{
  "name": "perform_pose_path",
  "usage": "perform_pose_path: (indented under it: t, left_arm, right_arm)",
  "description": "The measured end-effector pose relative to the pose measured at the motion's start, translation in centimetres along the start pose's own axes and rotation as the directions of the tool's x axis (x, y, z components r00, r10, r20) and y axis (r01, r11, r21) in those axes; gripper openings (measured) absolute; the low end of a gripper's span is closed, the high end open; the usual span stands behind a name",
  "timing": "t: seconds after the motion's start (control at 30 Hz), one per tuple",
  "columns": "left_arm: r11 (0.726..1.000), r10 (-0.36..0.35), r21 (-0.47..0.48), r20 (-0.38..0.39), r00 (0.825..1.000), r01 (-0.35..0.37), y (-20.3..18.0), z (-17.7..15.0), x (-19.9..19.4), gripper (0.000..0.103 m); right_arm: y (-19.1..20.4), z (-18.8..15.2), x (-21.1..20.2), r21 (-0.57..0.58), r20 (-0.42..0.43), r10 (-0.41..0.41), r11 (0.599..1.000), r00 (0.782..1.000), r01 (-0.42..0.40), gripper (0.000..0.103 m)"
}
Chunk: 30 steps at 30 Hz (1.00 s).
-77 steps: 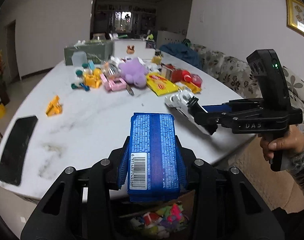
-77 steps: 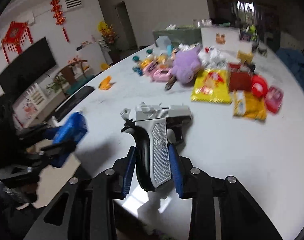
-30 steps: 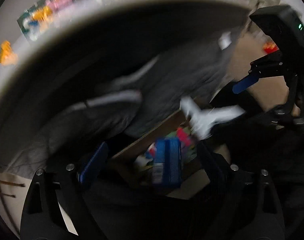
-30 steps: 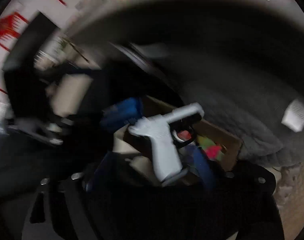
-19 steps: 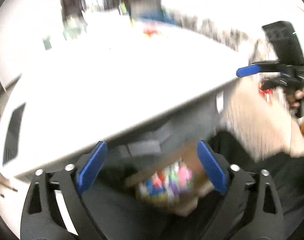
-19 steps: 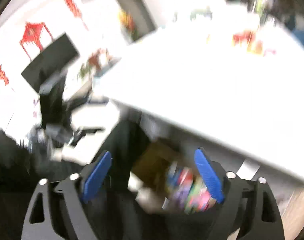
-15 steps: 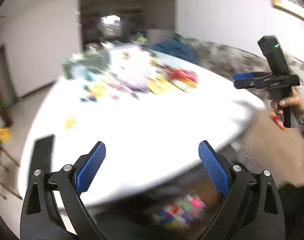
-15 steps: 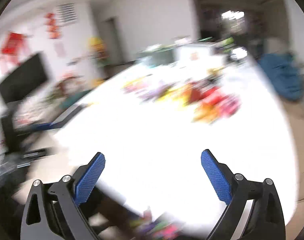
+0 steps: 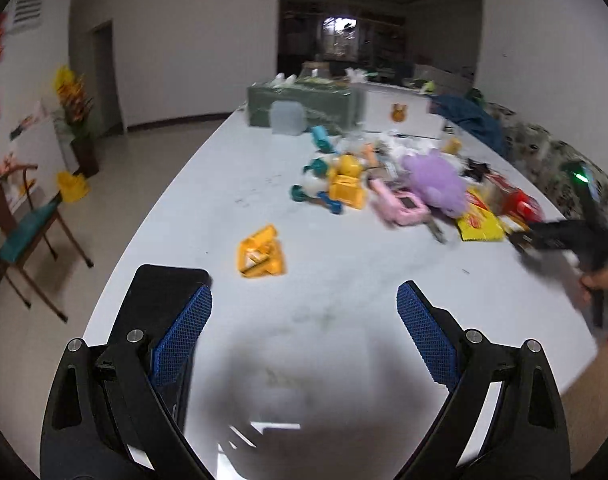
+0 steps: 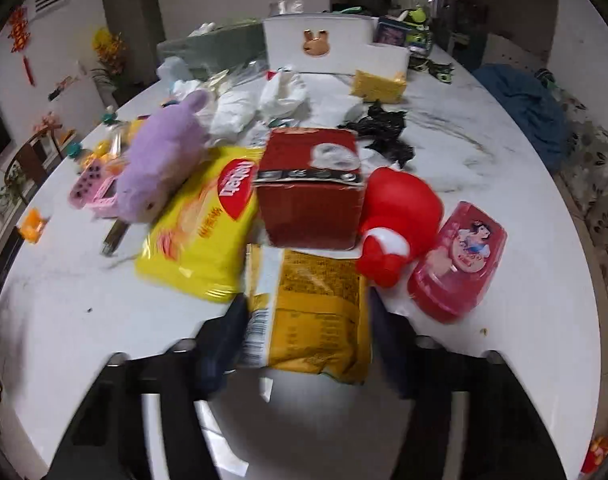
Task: Collect trash
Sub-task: 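Grasp the yellow toy piece with the left tool while the right grasps the snack bag, then drop the yellow piece and snack bag into the cardboard box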
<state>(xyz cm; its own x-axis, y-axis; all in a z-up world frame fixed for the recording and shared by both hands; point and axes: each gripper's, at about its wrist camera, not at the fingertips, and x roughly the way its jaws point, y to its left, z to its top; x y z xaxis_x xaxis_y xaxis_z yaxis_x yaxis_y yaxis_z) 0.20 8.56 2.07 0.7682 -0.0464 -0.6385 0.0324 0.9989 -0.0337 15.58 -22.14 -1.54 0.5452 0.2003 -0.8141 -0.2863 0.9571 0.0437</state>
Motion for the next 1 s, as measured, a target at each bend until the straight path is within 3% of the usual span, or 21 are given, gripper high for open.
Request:
perform_pose_path:
  t: [0.1,0.27,0.4,0.43,0.47,0.5,0.53,0.57,0.7,0.77,0.83,1.0]
  left_arm:
    - [0.998,0.045,-0.037,-0.069,0.997,-0.048,1.1,1.2,3.0,0.091]
    - [0.987,0.119,-0.094,-0.121,0.985,-0.131,2.7,2.9,6.8,0.091]
    - [0.984,0.129,-0.097,-0.190,0.973,-0.150,2.6,3.4,9.4,0.090]
    - [0.984,0.126,-0.098,-0.209,0.970,-0.149,2.4,3.3,9.9,0.076]
    - [0.984,0.139,-0.081,-0.229,0.964,-0.161,2.1,3.0,10.6,0.072]
    - [0.985,0.141,-0.068,-0.225,0.964,-0.160,2.0,3.2,10.7,0.061]
    - [0.986,0.132,-0.068,-0.218,0.967,-0.151,1.8,3.3,10.4,0.044]
    - [0.987,0.129,-0.067,-0.215,0.968,-0.146,1.6,3.2,10.1,0.040]
    - [0.994,0.030,-0.093,-0.188,0.982,-0.048,0.5,2.3,7.8,0.039]
    - [0.998,0.027,-0.052,-0.138,0.990,-0.035,-1.0,1.8,5.8,0.039]
    - [1.000,-0.023,-0.010,-0.087,0.996,0.022,-2.9,1.2,2.7,0.039]
    - [0.977,-0.175,0.121,-0.021,0.984,0.176,-7.4,-1.6,-4.5,0.039]
  right_arm:
    - [0.5,-1.3,-1.2,-0.020,-0.003,0.023,1.000,1.000,-0.023,0.051]
    - [1.0,-4.2,-3.5,-0.038,-0.001,0.074,0.997,0.997,-0.074,0.051]
    - [0.7,-4.8,-3.8,-0.017,0.008,0.108,0.994,0.994,-0.108,0.052]
    - [0.6,-4.8,-3.8,-0.011,0.009,0.113,0.994,0.994,-0.113,0.052]
    - [0.5,-4.8,-3.8,-0.007,0.011,0.116,0.993,0.993,-0.116,0.052]
    - [0.5,-4.8,-3.9,-0.006,0.012,0.117,0.993,0.993,-0.117,0.052]
    - [0.6,-4.9,-3.9,-0.007,0.013,0.117,0.993,0.993,-0.117,0.052]
    - [0.5,-4.9,-3.9,-0.005,0.017,0.119,0.993,0.993,-0.119,0.051]
    - [1.0,-5.6,-4.5,0.004,0.037,0.149,0.989,0.988,-0.150,0.051]
    - [1.4,-6.2,-5.2,0.006,0.049,0.175,0.984,0.983,-0.176,0.051]
    - [1.9,-6.8,-6.5,0.001,0.073,0.206,0.978,0.976,-0.207,0.051]
    - [3.3,-9.2,-11.4,-0.014,0.113,0.325,0.945,0.939,-0.325,0.051]
